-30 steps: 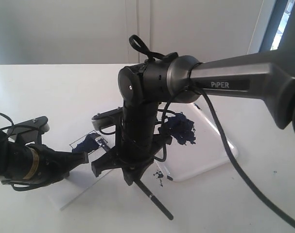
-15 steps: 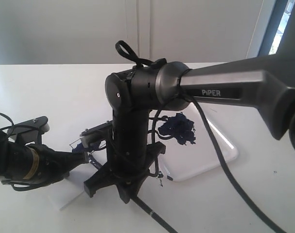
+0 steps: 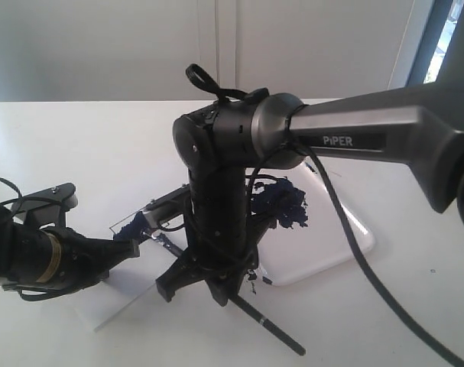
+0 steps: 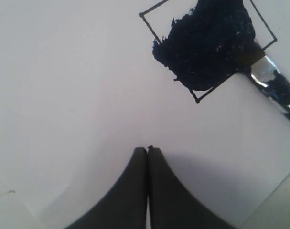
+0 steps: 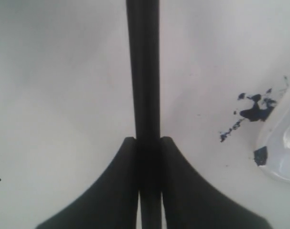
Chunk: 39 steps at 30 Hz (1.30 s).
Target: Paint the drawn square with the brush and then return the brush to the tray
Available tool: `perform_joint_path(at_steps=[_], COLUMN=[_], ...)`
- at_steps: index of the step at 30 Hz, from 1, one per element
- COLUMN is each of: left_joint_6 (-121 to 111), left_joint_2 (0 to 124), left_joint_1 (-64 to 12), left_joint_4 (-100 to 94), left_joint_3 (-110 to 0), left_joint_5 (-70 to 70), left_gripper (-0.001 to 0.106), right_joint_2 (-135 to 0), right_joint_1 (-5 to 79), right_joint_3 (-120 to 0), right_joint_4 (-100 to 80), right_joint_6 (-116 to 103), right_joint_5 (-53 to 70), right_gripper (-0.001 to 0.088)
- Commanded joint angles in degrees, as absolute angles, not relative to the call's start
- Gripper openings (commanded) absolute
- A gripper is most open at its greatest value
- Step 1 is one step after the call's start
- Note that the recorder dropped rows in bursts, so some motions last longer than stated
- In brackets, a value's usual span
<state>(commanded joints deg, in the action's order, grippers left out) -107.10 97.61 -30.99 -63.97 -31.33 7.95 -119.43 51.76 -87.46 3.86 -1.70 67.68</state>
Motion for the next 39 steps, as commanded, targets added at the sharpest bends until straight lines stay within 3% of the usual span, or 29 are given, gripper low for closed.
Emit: perform_joint_path(at_steps=[14, 39], left_joint_6=[-108.19, -108.56], left_joint_2=[97.61, 97.61], left_joint_1=[-30.99, -30.99], left_joint_4=[-64.65, -65.02], left_joint_3=[-30.81, -30.81], left_joint_5=[11.14, 12.38], left_gripper=[0.0, 0.0], right_joint_2=[-119.43, -121.42], right_joint_1=[51.83, 53.98], right_joint_3=[-87.46, -90.2], right_joint_4=[15.15, 15.3], right_joint_6=[3.85, 5.28], right_joint_5=[63.57, 62.71], right_gripper=[0.0, 0.0])
